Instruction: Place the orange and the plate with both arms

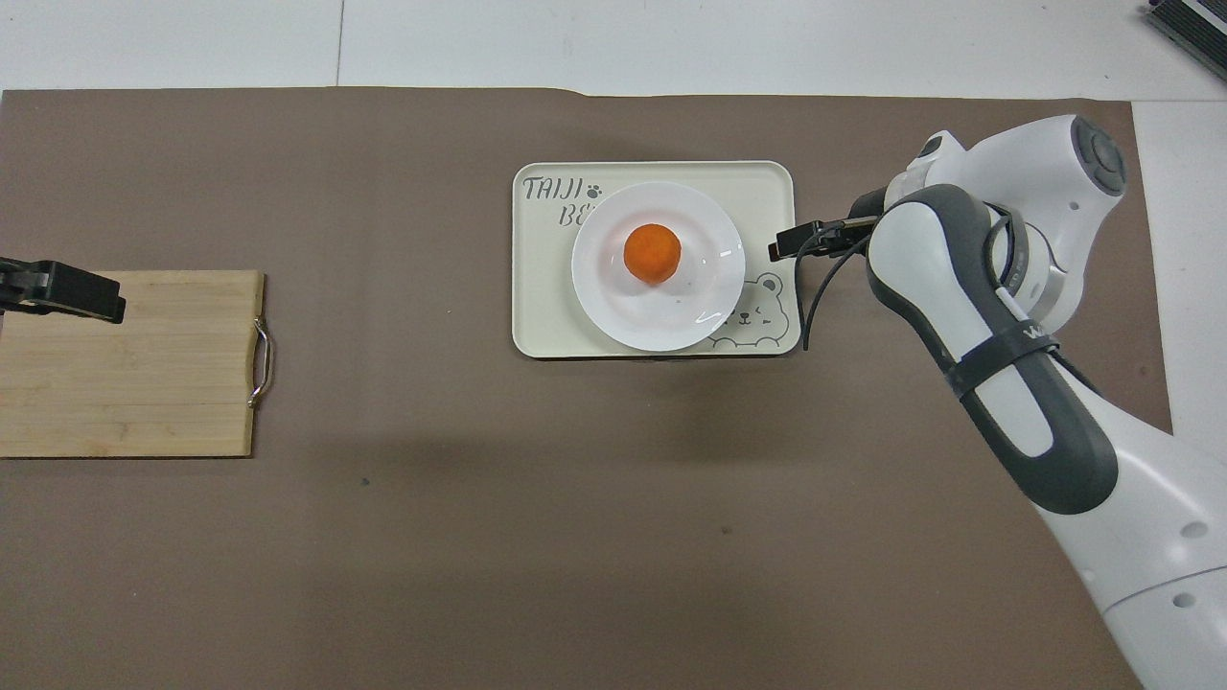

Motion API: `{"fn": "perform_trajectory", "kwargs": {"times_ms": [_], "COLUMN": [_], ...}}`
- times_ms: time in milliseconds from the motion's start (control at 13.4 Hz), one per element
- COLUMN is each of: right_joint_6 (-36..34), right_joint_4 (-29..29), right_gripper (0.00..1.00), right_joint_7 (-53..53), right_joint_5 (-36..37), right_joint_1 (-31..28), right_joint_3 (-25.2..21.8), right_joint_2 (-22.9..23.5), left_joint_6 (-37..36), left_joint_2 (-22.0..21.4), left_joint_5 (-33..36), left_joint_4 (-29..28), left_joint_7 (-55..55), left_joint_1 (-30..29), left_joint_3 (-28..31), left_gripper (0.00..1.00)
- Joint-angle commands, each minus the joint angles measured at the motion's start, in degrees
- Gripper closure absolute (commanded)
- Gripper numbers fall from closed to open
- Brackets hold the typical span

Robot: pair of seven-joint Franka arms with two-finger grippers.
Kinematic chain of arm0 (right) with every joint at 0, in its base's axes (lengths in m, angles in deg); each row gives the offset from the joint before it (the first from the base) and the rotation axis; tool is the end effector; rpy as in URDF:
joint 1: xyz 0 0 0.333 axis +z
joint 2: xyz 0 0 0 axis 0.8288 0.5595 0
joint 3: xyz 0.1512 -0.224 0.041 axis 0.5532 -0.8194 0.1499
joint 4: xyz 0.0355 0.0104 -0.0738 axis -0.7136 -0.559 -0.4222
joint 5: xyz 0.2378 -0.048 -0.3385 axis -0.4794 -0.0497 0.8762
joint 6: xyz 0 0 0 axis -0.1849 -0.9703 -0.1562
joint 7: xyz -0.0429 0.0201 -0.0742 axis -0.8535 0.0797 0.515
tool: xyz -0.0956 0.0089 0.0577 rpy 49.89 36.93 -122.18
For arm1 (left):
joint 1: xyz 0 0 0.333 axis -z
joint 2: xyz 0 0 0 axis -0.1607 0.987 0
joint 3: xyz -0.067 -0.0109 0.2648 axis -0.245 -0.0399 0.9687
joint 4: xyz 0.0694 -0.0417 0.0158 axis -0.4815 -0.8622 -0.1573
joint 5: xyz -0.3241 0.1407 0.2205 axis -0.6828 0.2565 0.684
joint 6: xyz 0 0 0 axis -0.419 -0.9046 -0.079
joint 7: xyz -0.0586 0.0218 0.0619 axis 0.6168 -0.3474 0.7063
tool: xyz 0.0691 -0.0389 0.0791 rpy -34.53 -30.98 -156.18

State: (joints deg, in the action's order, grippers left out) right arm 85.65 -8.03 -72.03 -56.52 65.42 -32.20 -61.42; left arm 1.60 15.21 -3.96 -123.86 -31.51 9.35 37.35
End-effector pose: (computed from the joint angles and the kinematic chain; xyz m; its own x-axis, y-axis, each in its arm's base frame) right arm 0.6741 0.0512 0.3780 0.9697 0.2158 0.1146 0.2326 -0.9589 -0.1623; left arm 0.5826 -0.0165 0.5779 0.9914 -0.1307 0.0013 -0.1306 -0.9906 -0.0396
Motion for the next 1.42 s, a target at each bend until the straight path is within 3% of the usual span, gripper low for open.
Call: {"fn": "perform_trajectory", "kwargs": {"times_ms": [0, 373, 1118, 1342], "right_joint_6": [-5.6, -14.8, -21.5, -22.5], "right_joint_4": [-1.4, -1.9, -0.8, -0.8], "right_gripper": [0.0, 0.0, 0.0, 0.0], "right_joint_7": [4.9, 5.0, 6.0, 14.4], "right_joint_5": [5.5, 8.7, 13.1, 13.1], "right_joint_1": [-2.3, -5.5, -6.5, -6.6], "right_joint_3": [0.2, 0.2, 0.1, 0.1], "right_joint_2": [-4.5, -9.5, -20.1, -23.5], "left_joint_6": [-0.4, -0.4, -0.4, -0.4], "left_joint_2": [-0.4, -0.4, -0.4, -0.4], "left_joint_5": [-0.4, -0.4, -0.4, -0.4], "left_joint_4": [0.0, 0.0, 0.0, 0.0], "left_joint_7": [0.3, 0.3, 0.3, 0.3], "left_joint_1": [-0.6, -0.6, -0.6, -0.6], "left_joint_3": [-0.3, -0.3, -0.3, -0.3], "left_gripper": [0.0, 0.0, 0.0, 0.0]}}
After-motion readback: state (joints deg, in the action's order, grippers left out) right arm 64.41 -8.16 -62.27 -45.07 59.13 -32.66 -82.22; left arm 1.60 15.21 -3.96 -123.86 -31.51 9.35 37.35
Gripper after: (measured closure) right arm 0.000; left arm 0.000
